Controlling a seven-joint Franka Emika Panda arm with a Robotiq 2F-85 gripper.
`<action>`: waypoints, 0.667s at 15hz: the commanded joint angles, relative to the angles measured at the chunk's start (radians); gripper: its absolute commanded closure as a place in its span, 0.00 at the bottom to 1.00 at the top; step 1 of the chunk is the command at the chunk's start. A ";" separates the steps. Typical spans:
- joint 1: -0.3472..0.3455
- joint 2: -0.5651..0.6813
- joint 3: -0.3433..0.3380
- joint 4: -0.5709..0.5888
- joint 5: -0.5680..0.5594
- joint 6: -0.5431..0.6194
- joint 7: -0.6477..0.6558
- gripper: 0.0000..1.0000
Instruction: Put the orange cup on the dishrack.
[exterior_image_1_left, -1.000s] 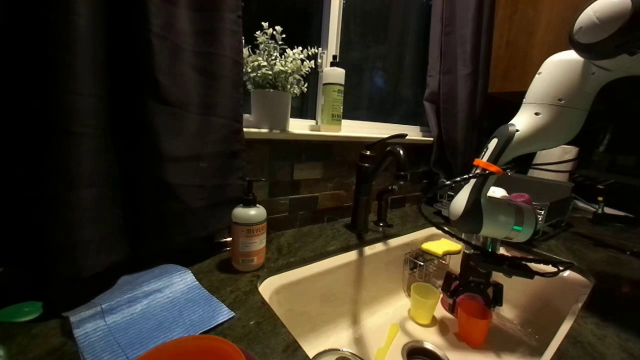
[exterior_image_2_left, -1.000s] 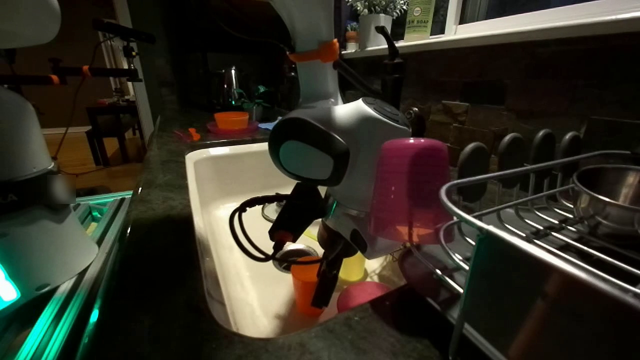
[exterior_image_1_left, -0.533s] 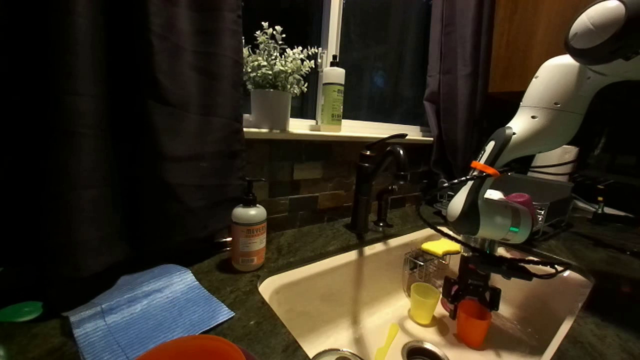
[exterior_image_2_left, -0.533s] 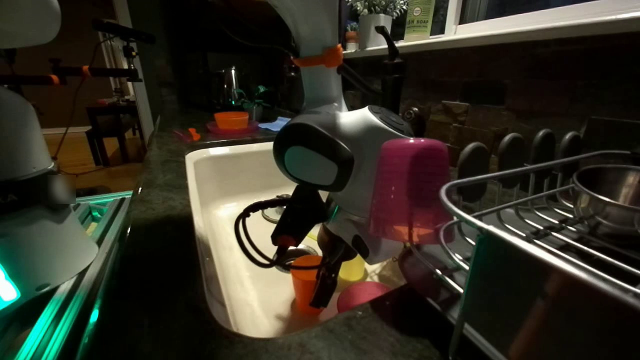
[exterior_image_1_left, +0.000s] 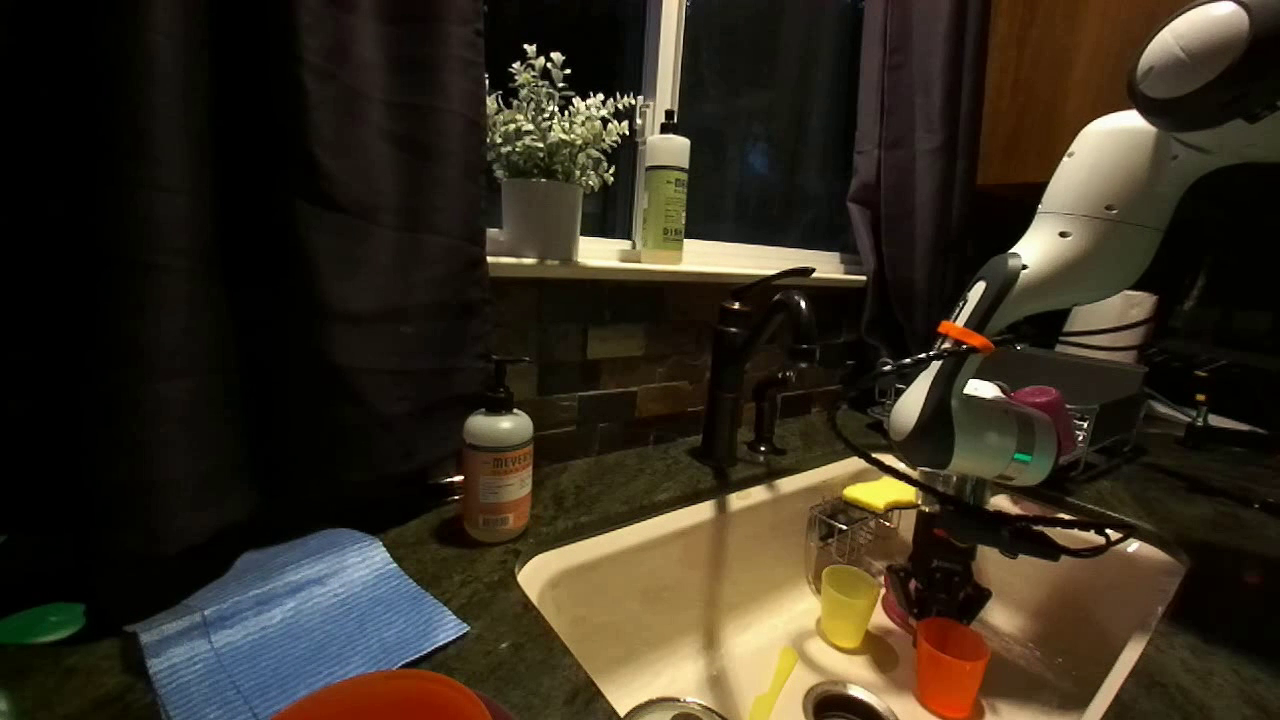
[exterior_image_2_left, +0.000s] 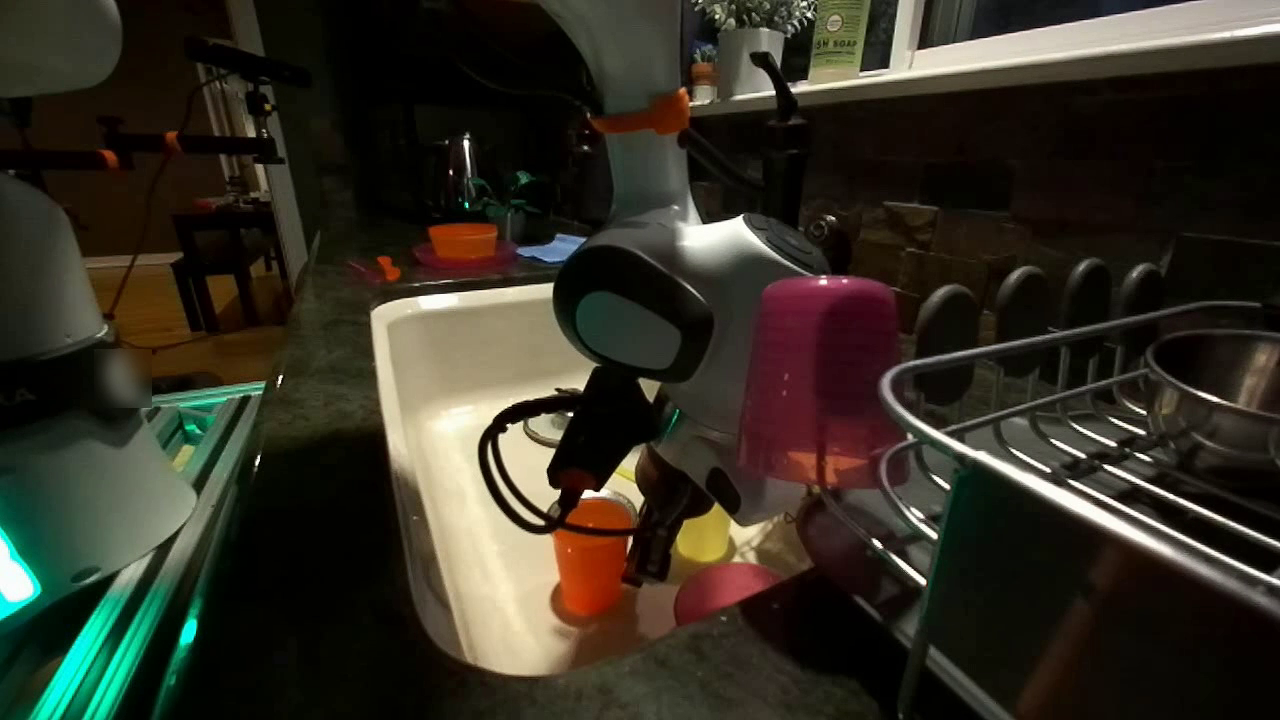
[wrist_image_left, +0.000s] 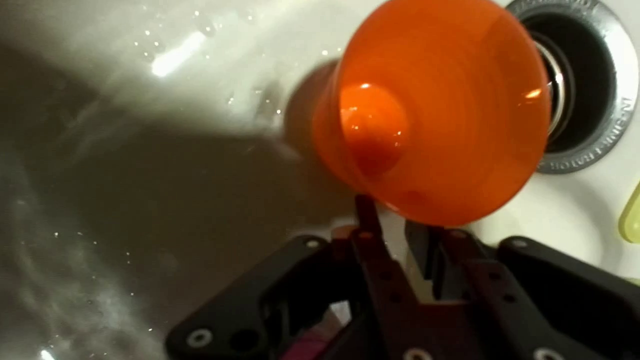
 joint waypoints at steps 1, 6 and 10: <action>-0.004 0.019 0.005 0.023 0.033 -0.038 -0.033 0.56; -0.006 0.032 0.005 0.045 0.035 -0.096 -0.048 0.28; 0.015 0.048 -0.018 0.081 0.028 -0.197 -0.063 0.00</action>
